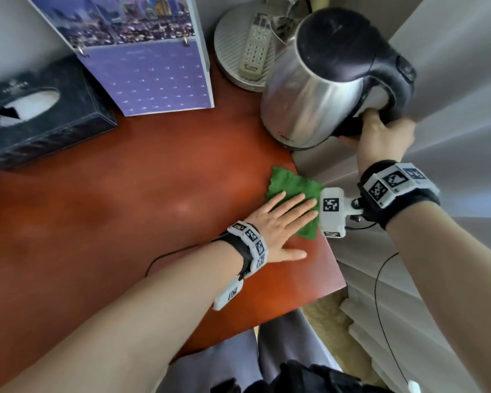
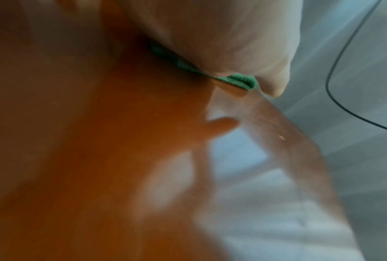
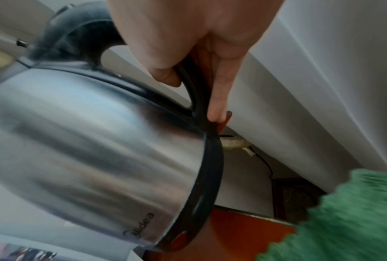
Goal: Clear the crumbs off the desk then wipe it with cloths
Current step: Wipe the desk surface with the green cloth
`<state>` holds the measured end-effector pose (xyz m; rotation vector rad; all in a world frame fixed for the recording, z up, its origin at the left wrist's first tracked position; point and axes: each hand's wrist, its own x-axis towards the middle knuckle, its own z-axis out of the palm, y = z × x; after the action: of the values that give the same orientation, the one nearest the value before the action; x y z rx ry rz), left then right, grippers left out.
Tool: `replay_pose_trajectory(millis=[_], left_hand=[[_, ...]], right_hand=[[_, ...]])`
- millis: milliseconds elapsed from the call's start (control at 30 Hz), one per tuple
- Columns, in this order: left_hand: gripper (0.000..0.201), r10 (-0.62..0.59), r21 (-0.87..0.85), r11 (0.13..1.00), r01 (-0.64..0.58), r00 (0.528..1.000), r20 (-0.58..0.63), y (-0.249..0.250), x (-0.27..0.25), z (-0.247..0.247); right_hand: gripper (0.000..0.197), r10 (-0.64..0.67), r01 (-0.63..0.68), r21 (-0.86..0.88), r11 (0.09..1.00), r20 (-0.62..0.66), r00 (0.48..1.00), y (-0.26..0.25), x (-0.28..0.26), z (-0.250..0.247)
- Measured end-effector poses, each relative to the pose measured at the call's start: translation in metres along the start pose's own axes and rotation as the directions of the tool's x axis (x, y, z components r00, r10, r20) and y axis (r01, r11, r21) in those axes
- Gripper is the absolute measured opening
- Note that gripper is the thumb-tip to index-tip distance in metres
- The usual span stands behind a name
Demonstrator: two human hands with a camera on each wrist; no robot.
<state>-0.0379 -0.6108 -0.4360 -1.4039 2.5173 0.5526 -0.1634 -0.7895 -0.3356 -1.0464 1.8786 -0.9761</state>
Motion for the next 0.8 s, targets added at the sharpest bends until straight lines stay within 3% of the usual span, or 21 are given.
replay_pose_trajectory(millis=[67,167,300,500,600,800], left_hand=[[0.086,-0.055,-0.003,0.998,0.055,0.998,-0.003,-0.019,0.003,-0.007],[0.083,-0.237,-0.053,0.97,0.237,0.972,0.011,-0.053,0.011,-0.019],[0.082,-0.443,-0.113,0.889,0.445,0.896,0.038,-0.09,0.023,-0.039],[0.085,-0.613,-0.21,0.771,0.602,0.79,0.012,-0.11,0.047,-0.051],[0.089,-0.578,-0.183,0.801,0.57,0.816,0.01,-0.099,0.034,-0.043],[0.099,-0.318,-0.05,0.946,0.32,0.947,0.05,-0.039,-0.043,-0.004]], right_hand=[[0.029,-0.014,0.014,-0.023,1.0,-0.001,1.0,0.008,0.008,0.004],[0.034,-0.027,0.027,-0.067,0.997,-0.006,1.0,0.021,0.019,0.006],[0.035,-0.039,0.039,-0.084,0.996,-0.007,0.999,0.003,0.001,-0.001],[0.032,-0.069,0.067,-0.127,0.99,-0.01,0.998,0.001,-0.003,-0.012],[0.028,-0.05,0.049,-0.159,0.986,-0.002,0.999,-0.003,-0.01,-0.012],[0.035,0.007,-0.002,-0.159,0.987,0.029,1.0,-0.003,-0.025,0.01]])
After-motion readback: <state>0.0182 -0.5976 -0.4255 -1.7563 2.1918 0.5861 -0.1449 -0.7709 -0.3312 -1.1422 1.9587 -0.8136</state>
